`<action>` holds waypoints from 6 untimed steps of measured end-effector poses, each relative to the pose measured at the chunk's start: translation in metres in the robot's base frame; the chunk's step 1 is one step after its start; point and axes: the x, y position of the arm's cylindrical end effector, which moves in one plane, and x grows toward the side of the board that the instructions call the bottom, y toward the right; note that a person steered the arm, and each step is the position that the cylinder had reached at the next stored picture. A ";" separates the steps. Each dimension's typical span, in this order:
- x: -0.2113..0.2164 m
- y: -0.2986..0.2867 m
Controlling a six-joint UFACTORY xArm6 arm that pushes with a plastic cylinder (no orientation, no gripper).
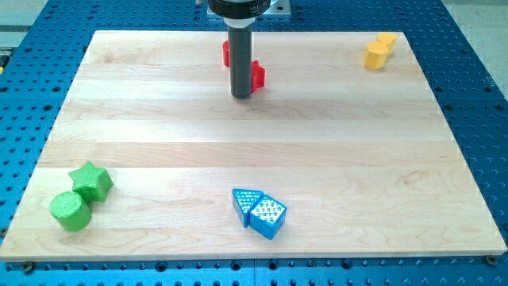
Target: Slide the red star into the red circle
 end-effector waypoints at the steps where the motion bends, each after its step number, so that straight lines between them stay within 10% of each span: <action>1: 0.018 0.012; 6: -0.057 0.022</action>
